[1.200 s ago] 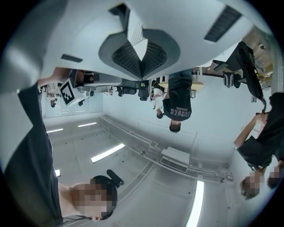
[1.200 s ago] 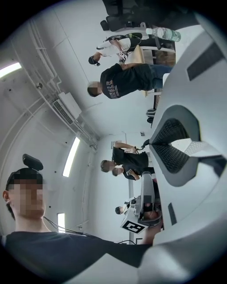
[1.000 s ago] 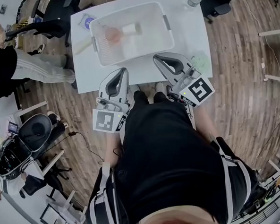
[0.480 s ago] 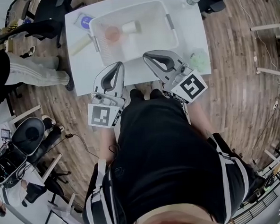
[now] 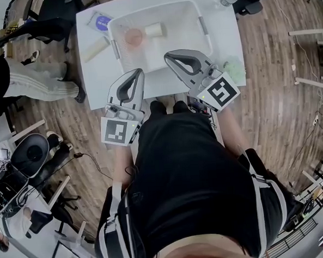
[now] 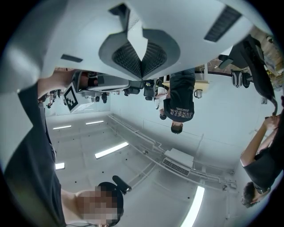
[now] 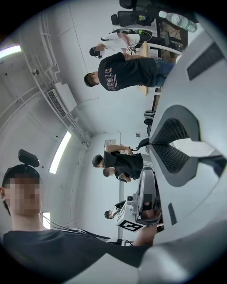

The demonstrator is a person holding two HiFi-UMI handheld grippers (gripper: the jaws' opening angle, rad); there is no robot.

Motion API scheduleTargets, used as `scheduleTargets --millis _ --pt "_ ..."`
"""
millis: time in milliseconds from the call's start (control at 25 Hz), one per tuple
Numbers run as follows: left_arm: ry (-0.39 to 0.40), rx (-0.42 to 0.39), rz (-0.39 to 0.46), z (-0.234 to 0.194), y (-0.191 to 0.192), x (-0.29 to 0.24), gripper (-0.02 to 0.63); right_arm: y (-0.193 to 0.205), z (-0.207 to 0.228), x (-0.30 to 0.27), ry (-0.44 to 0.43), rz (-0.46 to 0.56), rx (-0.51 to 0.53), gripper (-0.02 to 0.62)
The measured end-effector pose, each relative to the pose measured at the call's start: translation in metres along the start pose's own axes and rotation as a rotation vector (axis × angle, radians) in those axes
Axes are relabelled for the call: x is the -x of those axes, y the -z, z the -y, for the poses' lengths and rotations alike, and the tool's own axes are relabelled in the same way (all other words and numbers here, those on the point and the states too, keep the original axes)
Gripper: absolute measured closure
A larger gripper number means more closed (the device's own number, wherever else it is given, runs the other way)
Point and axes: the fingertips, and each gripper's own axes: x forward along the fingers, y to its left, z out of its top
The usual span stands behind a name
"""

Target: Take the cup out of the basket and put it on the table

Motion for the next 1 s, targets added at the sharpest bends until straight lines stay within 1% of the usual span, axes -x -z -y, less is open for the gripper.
scheduleTargets --millis 320,480,640,840,1000 --pt "-0.017 0.003 0.009 -0.008 0.0 0.008 0.586 0.0 0.009 -0.027 -0.045 -0.028 0.071 0.575" --pt "-0.036 0.005 -0.002 -0.013 0.002 0.011 0.586 0.01 0.02 -0.039 -0.056 -0.092 0.112 0.575" --pt "-0.05 0.003 -0.001 -0.016 0.003 0.016 0.586 0.016 0.027 -0.049 -0.085 -0.1 0.115 0.575" --pt "-0.06 0.021 -0.02 -0.017 0.007 0.021 0.586 0.033 0.036 -0.065 -0.106 -0.17 0.144 0.575" --pt "-0.067 0.022 -0.017 -0.019 0.009 0.023 0.586 0.047 0.04 -0.078 -0.136 -0.222 0.183 0.574"
